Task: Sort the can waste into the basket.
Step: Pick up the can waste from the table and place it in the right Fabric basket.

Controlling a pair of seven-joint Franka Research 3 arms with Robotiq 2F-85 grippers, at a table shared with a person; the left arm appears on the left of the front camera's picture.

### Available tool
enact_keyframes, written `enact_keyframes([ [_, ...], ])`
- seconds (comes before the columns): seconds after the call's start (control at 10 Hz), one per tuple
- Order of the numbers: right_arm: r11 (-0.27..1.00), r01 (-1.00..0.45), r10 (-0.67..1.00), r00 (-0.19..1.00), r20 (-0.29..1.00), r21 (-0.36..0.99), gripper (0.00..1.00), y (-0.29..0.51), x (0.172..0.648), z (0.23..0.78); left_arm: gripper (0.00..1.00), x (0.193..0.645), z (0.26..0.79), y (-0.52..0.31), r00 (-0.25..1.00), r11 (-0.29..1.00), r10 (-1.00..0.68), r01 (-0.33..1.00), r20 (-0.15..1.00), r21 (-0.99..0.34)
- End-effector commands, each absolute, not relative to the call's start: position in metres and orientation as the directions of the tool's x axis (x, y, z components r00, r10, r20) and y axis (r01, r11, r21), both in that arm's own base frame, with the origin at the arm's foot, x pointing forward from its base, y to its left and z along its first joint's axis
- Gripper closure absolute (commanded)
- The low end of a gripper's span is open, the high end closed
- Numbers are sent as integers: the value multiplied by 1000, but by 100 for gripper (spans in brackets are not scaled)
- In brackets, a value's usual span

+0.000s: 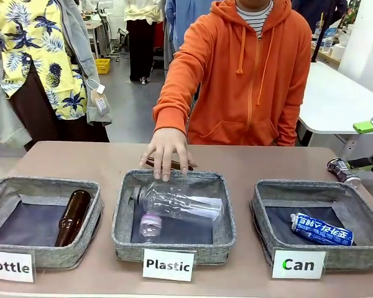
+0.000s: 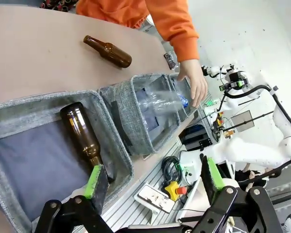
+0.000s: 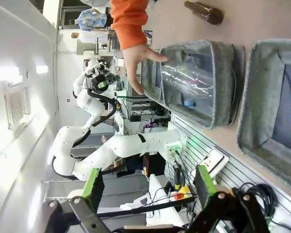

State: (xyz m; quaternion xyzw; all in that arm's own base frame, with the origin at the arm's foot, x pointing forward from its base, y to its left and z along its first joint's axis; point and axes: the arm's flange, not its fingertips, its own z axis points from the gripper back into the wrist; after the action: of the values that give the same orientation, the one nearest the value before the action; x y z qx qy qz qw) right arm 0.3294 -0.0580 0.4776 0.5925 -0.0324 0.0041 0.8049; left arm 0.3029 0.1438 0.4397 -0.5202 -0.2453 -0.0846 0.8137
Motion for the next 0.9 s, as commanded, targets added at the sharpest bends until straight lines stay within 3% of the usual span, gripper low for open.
enact_keyframes([
  [0.0,284,-52,-30,998,63,958,0,-57,330,479,0,303,441,143,864,430,129,394,487,-812],
  [0.2,298,-45,-32,998,57,954,0,-58,329,478,0,303,441,143,864,430,129,394,487,-812],
  [0.3,576,-13,-143,983,116,817,0,-53,342,484,0,303,441,143,864,430,129,394,487,-812],
  [0.4,803,142,-280,948,155,579,0,-63,357,490,0,303,441,143,864,430,129,394,487,-812],
  [0.6,870,406,-477,838,266,280,0,-93,376,496,0,303,441,143,864,430,129,394,487,-812],
  [0.8,867,475,-484,730,482,149,0,-109,385,508,0,303,441,143,864,430,129,394,487,-812],
])
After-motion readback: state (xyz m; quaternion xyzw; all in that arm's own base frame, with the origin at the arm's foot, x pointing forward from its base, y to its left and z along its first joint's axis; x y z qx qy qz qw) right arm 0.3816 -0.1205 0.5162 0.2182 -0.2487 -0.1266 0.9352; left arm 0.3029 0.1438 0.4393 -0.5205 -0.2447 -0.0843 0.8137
